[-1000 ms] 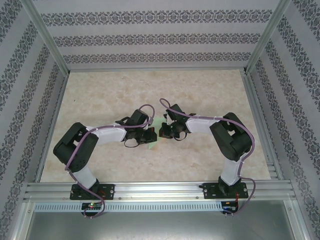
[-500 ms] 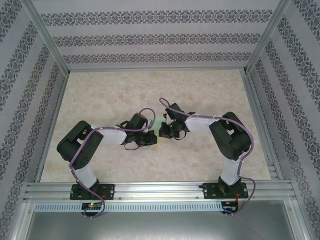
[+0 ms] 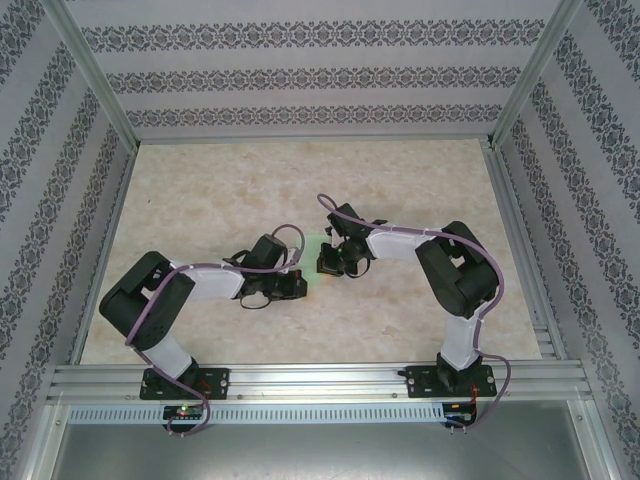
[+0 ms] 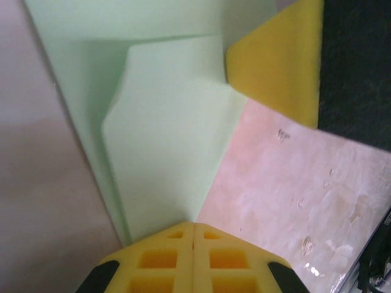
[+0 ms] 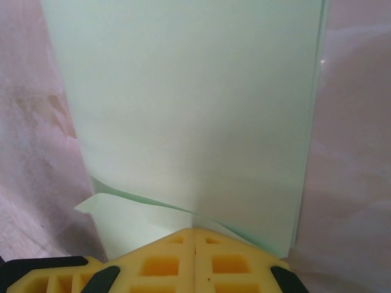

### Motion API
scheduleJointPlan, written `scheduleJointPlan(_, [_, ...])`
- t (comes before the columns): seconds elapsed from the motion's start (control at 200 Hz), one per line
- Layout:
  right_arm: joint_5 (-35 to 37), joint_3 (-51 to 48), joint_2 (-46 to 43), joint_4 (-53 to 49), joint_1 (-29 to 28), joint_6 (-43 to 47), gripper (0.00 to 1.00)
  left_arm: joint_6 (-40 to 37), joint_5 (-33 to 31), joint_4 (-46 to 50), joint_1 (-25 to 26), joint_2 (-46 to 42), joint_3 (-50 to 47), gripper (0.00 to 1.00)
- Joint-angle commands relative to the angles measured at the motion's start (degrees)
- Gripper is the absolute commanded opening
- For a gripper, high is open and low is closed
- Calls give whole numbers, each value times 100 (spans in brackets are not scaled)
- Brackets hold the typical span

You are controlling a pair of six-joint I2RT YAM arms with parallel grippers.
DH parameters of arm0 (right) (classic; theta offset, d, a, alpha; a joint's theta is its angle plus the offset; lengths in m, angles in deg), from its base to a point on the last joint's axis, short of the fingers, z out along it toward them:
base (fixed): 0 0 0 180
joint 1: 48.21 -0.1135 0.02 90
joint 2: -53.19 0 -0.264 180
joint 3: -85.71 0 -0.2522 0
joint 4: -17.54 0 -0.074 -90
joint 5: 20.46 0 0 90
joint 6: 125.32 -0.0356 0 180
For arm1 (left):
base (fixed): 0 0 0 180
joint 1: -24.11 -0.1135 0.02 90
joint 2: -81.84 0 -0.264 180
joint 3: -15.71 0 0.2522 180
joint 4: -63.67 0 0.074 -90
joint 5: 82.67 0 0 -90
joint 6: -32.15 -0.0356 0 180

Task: Fold a paper plane with a square sheet of paper (pick it up from the middle)
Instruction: Third fold the triangle at the center of the table.

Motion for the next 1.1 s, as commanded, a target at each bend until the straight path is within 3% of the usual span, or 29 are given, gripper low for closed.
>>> scheduleJointPlan(0.0, [867, -220, 545, -526, 10, -33, 0, -22, 73, 1180, 144, -56, -476, 1])
scheduleJointPlan(0.365, [827, -257, 434, -504, 0, -11, 0, -411, -404, 1952, 124, -988, -109, 1])
scheduleJointPlan(0.52, [572, -238, 148, -239, -21, -23, 0, -361, -855, 1795, 85, -1519, 279, 2])
scheduleJointPlan(0.804, [178, -8, -600, 429, -5, -279, 17, -276, -1066, 1268, 74, -741, 1026, 2])
scheduleJointPlan(0.914, [302, -112, -926, 584, 53, -435, 29, -242, -1051, 1074, 78, -350, 1254, 2])
scheduleJointPlan(1.094, [622, -584, -1398, 692, 272, -620, 39, -289, -1149, 1102, 71, 45, 1477, 1])
